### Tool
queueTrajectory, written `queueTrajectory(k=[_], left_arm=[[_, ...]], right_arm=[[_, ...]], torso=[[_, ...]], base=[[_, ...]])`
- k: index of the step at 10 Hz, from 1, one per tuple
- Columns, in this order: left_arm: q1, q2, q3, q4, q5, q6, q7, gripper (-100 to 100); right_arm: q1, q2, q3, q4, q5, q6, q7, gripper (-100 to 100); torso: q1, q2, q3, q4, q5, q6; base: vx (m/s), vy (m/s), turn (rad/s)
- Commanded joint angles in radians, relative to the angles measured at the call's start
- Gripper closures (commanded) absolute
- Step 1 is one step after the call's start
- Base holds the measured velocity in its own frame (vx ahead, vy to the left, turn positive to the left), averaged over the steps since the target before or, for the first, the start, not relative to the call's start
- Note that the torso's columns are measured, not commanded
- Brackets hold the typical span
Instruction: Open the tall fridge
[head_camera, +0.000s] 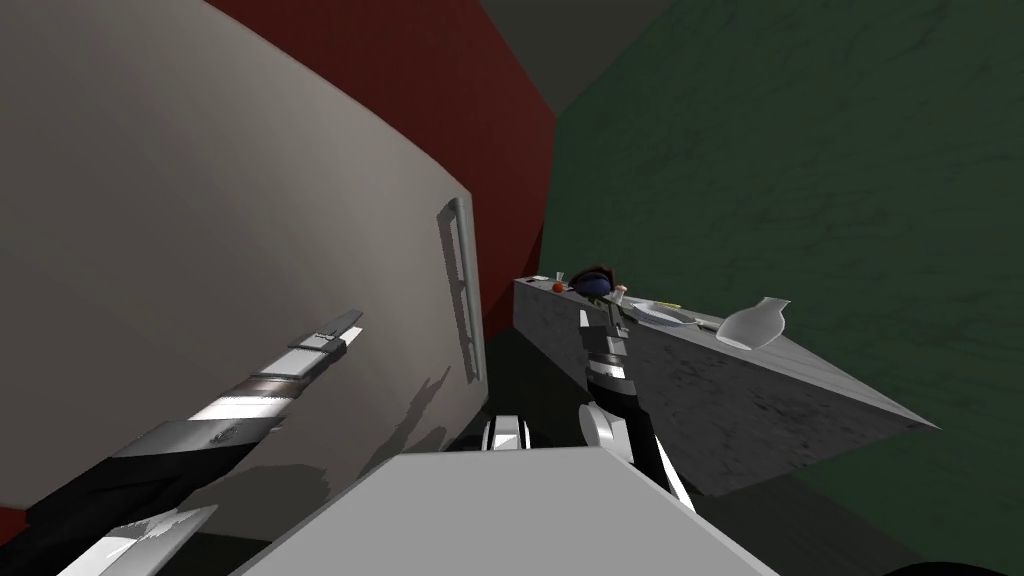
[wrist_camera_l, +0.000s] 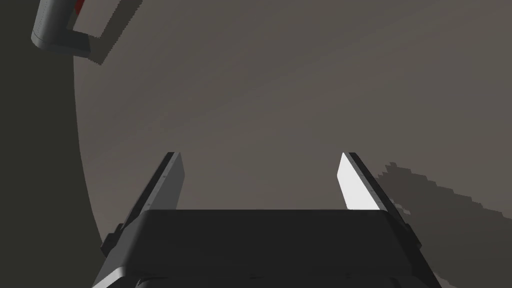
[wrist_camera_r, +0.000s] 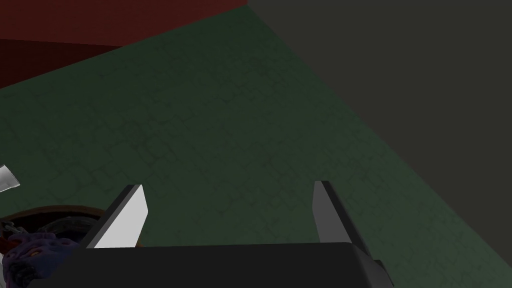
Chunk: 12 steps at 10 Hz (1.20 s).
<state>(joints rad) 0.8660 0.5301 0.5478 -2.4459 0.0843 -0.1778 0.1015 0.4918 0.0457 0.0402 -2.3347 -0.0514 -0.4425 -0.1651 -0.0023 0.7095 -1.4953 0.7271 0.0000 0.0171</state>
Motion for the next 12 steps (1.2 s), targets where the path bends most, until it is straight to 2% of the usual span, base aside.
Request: queueTrajectory(k=[1,2,3,5,6,8,9,10,11,12], left_arm=[[0.037,0.076,0.051,-0.006,0.013,0.055,0.029,-100],[0.055,0.101,0.074,-0.006,0.019,0.075,0.039,-100],[0.055,0.106,0.074,-0.006,0.019,0.075,0.039,-100],[0.09,0.164,0.121,-0.004,0.03,0.119,0.061,-100],[0.09,0.172,0.121,-0.004,0.03,0.119,0.061,-100],[0.127,0.232,0.17,-0.004,0.042,0.164,0.084,-100],[0.127,0.239,0.17,-0.004,0.042,0.164,0.084,-100],[0.146,0.271,0.196,-0.006,0.048,0.187,0.095,-100],[0.146,0.271,0.196,-0.006,0.048,0.187,0.095,-100],[0.165,0.302,0.22,-0.009,0.054,0.21,0.107,-100]], right_arm=[[0.0,0.0,0.0,0.0,0.0,0.0,0.0,0],[0.0,0.0,0.0,0.0,0.0,0.0,0.0,0],[0.0,0.0,0.0,0.0,0.0,0.0,0.0,0],[0.0,0.0,0.0,0.0,0.0,0.0,0.0,0],[0.0,0.0,0.0,0.0,0.0,0.0,0.0,0],[0.0,0.0,0.0,0.0,0.0,0.0,0.0,0],[0.0,0.0,0.0,0.0,0.0,0.0,0.0,0],[0.0,0.0,0.0,0.0,0.0,0.0,0.0,0],[0.0,0.0,0.0,0.0,0.0,0.0,0.0,0],[0.0,0.0,0.0,0.0,0.0,0.0,0.0,0]], torso=[[0.0,-0.001,-0.001,-0.001,0.0,0.001],[0.0,-0.002,-0.001,-0.001,0.0,0.001],[0.0,-0.004,-0.002,-0.001,0.001,0.002],[0.0,-0.006,-0.004,-0.002,0.0,0.006],[-0.001,-0.009,-0.006,-0.003,0.0,0.006],[-0.004,-0.012,-0.008,-0.004,-0.001,0.008],[-0.005,-0.012,-0.008,-0.004,-0.001,0.008],[-0.002,-0.01,-0.007,-0.004,-0.001,0.008],[-0.002,-0.012,-0.009,-0.004,-0.001,0.012],[-0.002,-0.016,-0.011,-0.005,-0.001,0.014]], base=[[0.042,-0.088,-0.013],[0.072,-0.087,0.023],[0.051,-0.067,0.006],[0.027,-0.06,-0.023],[0.04,-0.063,0.011],[0.052,-0.104,-0.005],[0.044,-0.071,-0.012],[0.046,-0.056,-0.022],[0.035,-0.037,-0.035],[0.019,-0.064,-0.011]])
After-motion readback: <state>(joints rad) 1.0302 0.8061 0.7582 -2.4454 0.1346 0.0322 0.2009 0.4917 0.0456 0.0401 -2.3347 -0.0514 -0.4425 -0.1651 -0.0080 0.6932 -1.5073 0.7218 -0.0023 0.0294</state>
